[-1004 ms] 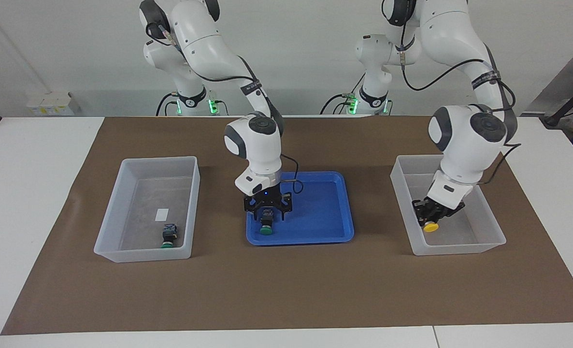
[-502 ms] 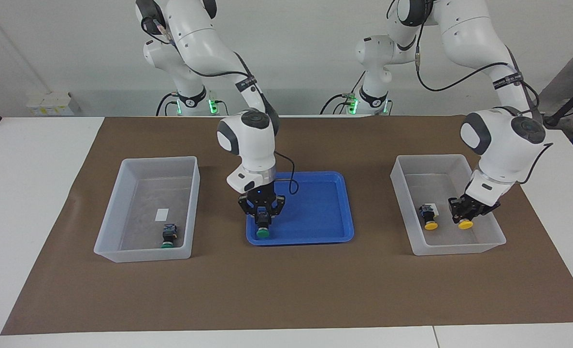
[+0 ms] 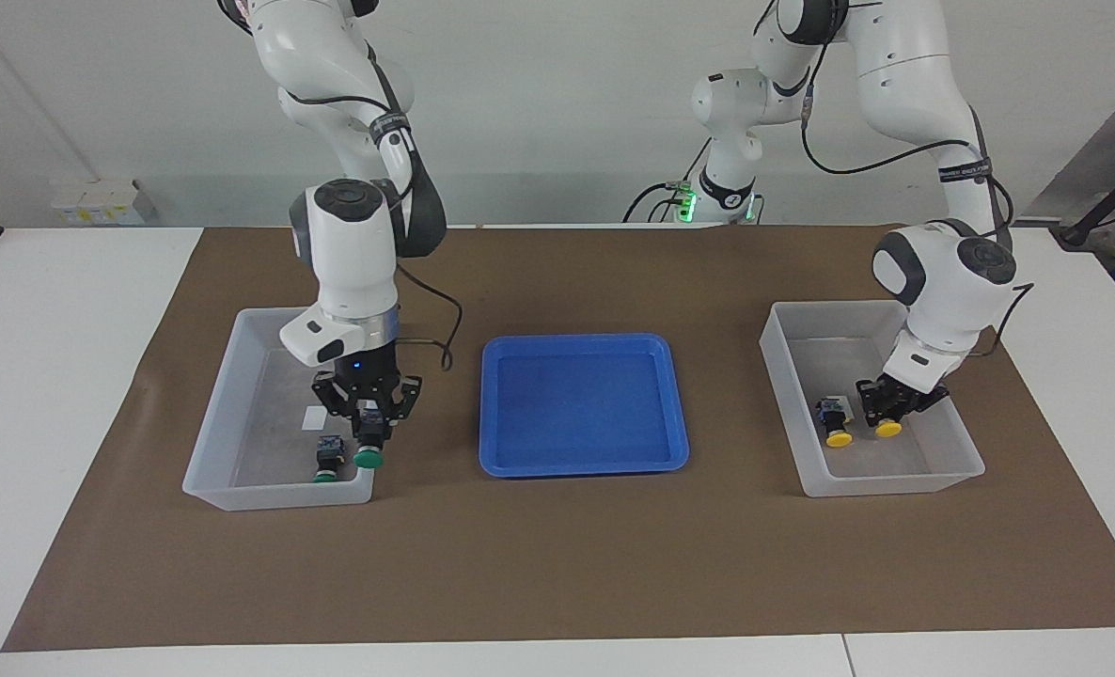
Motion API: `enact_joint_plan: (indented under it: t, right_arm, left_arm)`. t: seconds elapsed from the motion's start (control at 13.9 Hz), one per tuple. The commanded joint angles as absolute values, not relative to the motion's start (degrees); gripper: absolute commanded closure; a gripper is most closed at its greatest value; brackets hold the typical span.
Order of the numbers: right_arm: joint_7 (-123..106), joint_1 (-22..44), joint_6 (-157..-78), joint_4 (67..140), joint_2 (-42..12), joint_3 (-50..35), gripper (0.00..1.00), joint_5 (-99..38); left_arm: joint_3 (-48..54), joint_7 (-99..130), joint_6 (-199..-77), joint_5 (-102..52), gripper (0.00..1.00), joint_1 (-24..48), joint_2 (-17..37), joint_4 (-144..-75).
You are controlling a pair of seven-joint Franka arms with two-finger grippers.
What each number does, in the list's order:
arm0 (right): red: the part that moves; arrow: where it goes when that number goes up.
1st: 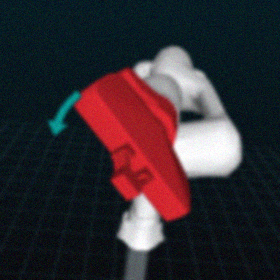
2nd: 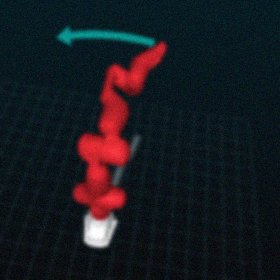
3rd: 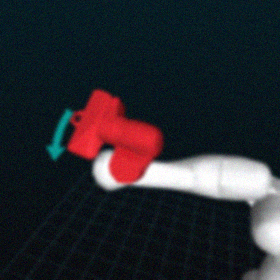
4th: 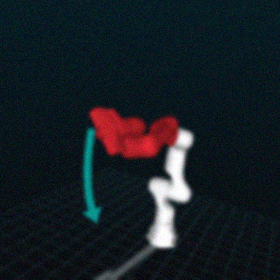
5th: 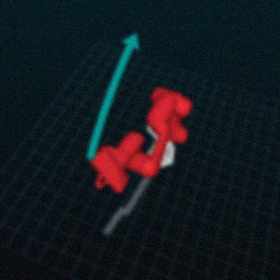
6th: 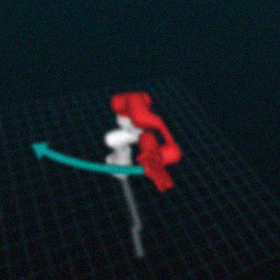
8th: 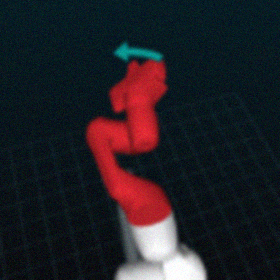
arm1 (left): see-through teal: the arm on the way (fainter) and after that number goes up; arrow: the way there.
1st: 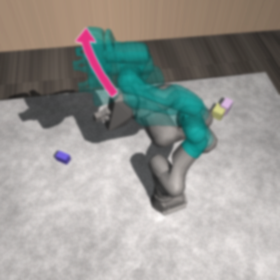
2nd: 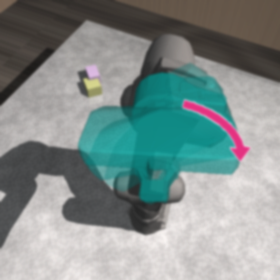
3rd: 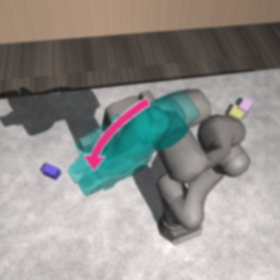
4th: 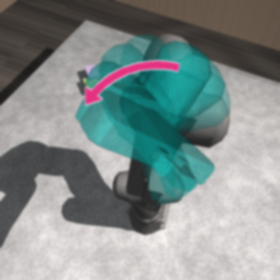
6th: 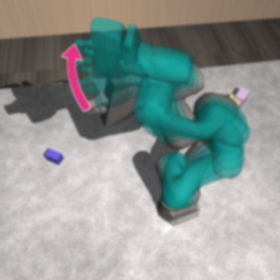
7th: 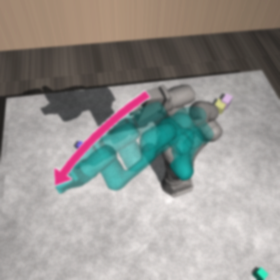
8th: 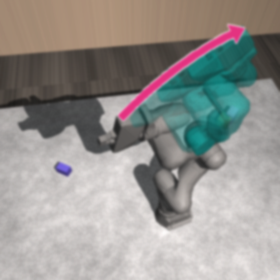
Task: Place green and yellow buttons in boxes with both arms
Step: 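Carry the green button to the right arm's box and open the right gripper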
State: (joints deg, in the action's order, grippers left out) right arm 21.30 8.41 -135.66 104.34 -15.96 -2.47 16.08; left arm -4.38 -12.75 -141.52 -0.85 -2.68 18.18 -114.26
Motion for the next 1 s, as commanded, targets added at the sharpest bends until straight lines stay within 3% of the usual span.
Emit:
enact_joint_plan:
  t: [0.0,0.14,0.93]
  right_arm:
    - [14.1,3.9,-136.2,107.1,-14.6,-3.3,1.00,13.6]
    - [7.4,1.1,-136.6,107.4,-14.6,-3.3,1.00,9.0]
    - [2.4,-4.1,-142.5,109.8,-19.8,-3.3,1.00,6.2]
  left_arm:
    - [-4.0,-14.0,-143.0,-0.7,0.44,-2.9,16.8,-115.9]
    - [-4.0,-14.0,-142.1,-0.5,0.35,-2.6,17.0,-114.6]
    - [-4.0,-4.4,-102.5,2.9,0.38,6.4,17.6,-85.6]
